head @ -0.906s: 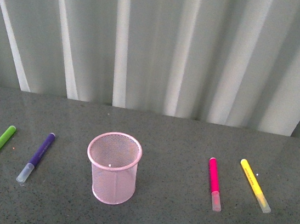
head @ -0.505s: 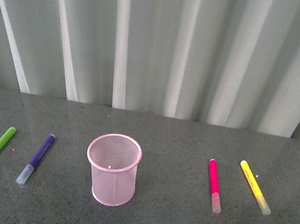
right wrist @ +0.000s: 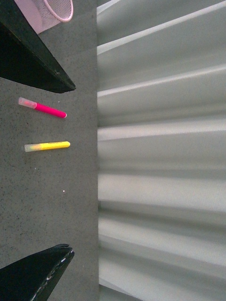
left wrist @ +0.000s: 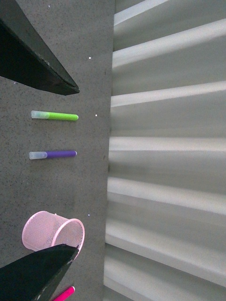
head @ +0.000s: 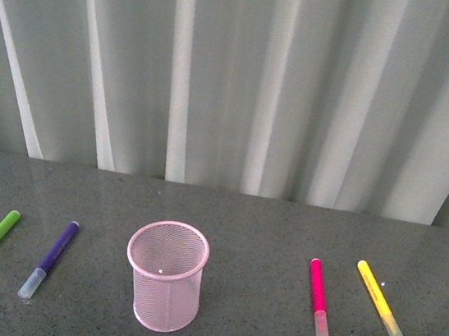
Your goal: Insert purple and pink pens into pink cup
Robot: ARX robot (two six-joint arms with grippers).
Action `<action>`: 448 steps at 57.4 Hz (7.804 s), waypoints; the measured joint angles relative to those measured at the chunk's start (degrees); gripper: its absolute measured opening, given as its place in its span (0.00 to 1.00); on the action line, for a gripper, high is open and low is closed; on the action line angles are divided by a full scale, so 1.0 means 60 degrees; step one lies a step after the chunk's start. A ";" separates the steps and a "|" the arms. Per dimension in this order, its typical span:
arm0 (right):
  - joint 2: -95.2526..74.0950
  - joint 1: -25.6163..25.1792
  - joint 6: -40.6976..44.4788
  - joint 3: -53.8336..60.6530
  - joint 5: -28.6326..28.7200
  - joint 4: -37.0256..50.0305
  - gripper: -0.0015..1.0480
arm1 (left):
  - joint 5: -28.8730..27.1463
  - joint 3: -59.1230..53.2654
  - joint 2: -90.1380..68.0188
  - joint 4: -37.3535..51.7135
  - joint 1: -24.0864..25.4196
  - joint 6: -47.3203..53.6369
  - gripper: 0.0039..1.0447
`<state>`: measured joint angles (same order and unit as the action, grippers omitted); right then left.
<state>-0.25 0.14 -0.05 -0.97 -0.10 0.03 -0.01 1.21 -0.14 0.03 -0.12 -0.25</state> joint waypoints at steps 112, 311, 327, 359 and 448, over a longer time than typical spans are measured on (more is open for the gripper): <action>0.0000 0.0000 0.0000 0.0000 0.0000 0.0000 0.93 | -0.0933 0.8408 -1.7252 0.0925 -0.0991 0.1166 0.94; 0.0000 0.0000 0.0000 0.0000 0.0000 0.0000 0.93 | 0.0867 0.8306 -1.9110 0.8579 -0.2623 -0.4102 0.12; 0.0000 0.0000 0.0000 0.0000 0.0000 0.0000 0.93 | 0.0841 0.8207 -1.9587 0.8750 -0.2677 -0.4415 0.12; 0.0000 0.0000 0.0000 0.0000 0.0000 0.0000 0.93 | 0.0565 0.7723 -1.8465 0.7643 -0.2623 -0.4178 0.75; 0.0000 0.0000 0.0000 0.0000 0.0000 0.0000 0.93 | -0.0029 0.0171 -0.8572 0.8076 0.0000 -0.0029 0.03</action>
<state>-0.25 0.14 -0.05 -0.97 -0.10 0.03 -0.19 2.24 -51.57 48.49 -0.12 -0.43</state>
